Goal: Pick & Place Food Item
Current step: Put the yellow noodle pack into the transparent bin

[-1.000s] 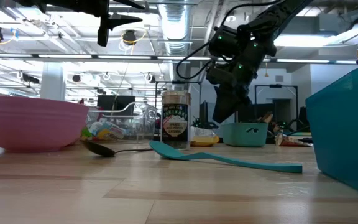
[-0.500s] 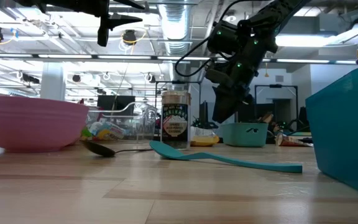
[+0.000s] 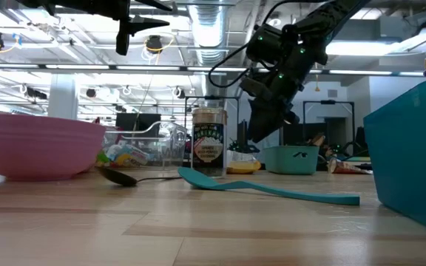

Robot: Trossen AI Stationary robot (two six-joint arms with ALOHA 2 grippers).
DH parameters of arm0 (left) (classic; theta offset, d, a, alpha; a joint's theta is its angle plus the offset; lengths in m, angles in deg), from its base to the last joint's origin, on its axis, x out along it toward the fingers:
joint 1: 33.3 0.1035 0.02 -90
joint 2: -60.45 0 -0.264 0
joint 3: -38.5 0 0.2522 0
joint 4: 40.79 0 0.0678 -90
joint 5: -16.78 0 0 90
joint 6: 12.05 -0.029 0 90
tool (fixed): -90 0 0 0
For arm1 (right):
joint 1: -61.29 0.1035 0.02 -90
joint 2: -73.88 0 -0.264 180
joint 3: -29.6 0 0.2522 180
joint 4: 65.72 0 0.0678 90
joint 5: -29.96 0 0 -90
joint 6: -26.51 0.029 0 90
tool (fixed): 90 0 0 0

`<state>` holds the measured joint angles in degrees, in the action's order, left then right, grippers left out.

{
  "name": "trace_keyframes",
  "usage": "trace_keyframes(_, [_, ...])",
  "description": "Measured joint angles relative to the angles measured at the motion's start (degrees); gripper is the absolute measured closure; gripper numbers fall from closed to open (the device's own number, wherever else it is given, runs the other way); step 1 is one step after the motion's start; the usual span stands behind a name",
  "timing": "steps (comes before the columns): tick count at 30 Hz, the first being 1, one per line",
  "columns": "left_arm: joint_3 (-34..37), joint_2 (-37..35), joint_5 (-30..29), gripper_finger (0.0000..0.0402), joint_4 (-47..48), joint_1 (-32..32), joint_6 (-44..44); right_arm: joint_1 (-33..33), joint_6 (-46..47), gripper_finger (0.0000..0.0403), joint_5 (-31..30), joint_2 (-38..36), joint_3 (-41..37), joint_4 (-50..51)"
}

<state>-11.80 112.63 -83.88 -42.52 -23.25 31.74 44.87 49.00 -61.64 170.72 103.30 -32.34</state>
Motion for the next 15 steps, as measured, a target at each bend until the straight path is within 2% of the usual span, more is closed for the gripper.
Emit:
trace_keyframes(10, [0.00,0.00,0.00,0.0284,0.00,0.00,0.00,0.15,0.05,0.0225,-0.46,0.00,0.00,-0.17])
trace_keyframes(15, [0.00,0.00,0.00,0.0284,0.00,0.00,0.00,0.31,1.95,0.0210,-2.31,0.00,0.00,-0.20])
